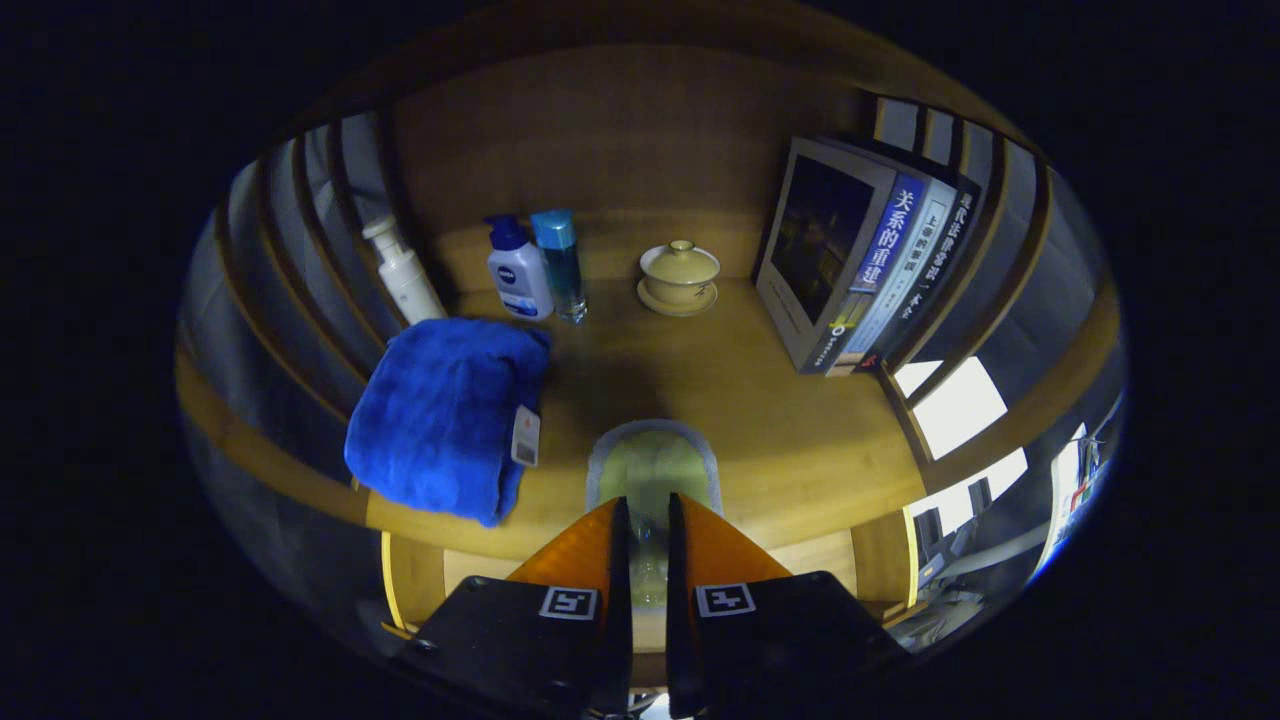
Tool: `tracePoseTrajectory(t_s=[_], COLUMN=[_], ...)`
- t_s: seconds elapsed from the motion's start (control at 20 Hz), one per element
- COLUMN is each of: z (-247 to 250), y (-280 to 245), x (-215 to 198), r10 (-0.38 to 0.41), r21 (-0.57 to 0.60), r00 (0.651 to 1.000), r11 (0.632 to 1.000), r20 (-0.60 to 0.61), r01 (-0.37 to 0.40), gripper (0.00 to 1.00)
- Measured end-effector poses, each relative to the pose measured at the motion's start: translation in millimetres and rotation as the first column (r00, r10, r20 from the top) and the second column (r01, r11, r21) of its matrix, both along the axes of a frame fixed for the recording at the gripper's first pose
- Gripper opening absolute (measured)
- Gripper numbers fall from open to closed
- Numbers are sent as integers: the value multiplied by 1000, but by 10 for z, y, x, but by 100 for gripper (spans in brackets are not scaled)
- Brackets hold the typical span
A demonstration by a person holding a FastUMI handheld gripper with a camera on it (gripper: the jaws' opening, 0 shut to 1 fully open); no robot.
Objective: Pull open the drawer, take out the items inside it, and place them on the countertop above the cabinet.
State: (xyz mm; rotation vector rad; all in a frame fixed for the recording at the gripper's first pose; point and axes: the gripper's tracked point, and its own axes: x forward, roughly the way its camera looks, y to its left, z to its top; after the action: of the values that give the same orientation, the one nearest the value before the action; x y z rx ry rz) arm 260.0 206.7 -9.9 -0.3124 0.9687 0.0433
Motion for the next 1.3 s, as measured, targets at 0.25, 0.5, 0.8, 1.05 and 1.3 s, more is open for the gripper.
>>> tracePoseTrajectory(t_s=[0.25, 0.5, 0.8, 1.05, 1.3], z=[-251, -304, -172, 2, 256], y=[80, 74, 14, -11, -119], x=[481, 618, 521, 257, -153], r10=[-34, -33, -37, -34, -33], r21=[7, 9, 52, 112, 166], r00=[999, 998, 986, 961, 934], r11=[999, 999, 998, 994, 986], r20=[5, 58, 165, 273, 355], r01=[34, 33, 29, 4, -29], gripper=[22, 46, 86, 100, 100])
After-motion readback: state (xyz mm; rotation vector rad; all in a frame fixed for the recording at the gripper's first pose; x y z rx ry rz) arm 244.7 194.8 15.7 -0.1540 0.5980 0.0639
